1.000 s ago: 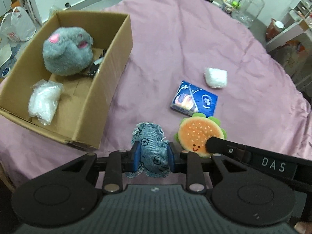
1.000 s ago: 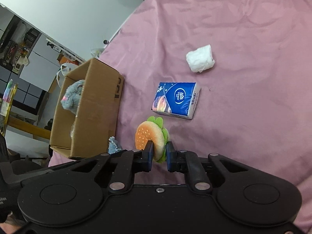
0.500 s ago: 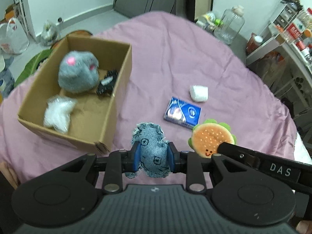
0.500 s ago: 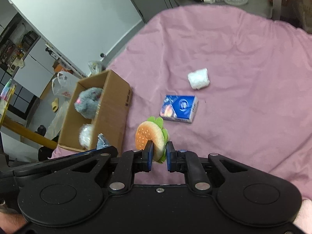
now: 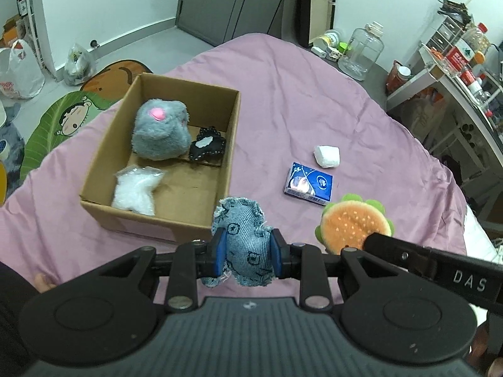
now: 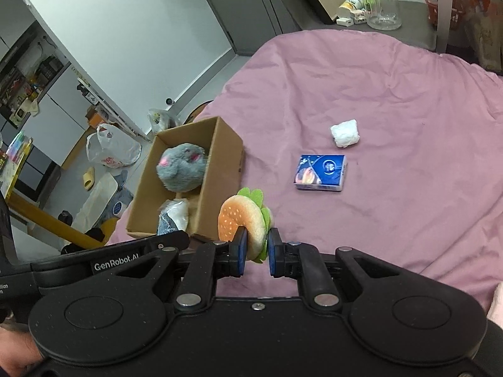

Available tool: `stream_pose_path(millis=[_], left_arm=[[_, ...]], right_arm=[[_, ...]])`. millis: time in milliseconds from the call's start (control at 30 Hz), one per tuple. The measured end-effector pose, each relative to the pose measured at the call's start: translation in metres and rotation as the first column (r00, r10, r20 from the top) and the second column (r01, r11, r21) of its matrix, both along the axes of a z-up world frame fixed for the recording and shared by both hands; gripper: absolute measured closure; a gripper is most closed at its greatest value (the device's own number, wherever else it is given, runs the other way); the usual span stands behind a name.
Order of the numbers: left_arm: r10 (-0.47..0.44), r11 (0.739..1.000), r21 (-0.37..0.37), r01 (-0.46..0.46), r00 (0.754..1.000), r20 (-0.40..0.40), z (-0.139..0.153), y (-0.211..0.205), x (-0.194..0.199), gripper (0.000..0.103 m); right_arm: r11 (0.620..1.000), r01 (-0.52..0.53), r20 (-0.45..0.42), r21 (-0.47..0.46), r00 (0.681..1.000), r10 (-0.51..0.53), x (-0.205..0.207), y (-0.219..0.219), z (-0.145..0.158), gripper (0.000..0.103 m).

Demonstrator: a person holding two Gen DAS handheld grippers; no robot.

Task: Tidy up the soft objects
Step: 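Lift the denim and burger plushes with both grippers and carry them over the box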

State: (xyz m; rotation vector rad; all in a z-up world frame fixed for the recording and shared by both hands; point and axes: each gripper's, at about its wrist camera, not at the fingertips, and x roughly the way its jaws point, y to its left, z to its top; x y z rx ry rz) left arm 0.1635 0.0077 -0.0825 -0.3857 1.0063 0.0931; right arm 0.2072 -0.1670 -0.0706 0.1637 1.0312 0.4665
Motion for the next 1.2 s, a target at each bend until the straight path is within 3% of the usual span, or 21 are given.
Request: stream_pose_path(millis=[500,1200], left_arm=[[-0.12,0.993,0.009,0.12,0.992,0.046,0.025,0.025,-0.026,0.075],[-0.001,1.0,-0.011,0.002,0.998,0.067,0.033,0.104,-0.032,0.075]], right_arm=[[1.0,0.023,0.065,-0.006,0.998,-0.022,-0.035,0.038,0.028,0.089],[0.999,-0.045,0.088,-0.027,0.995,0.047,-0.027,0.094,0.038,0.089]])
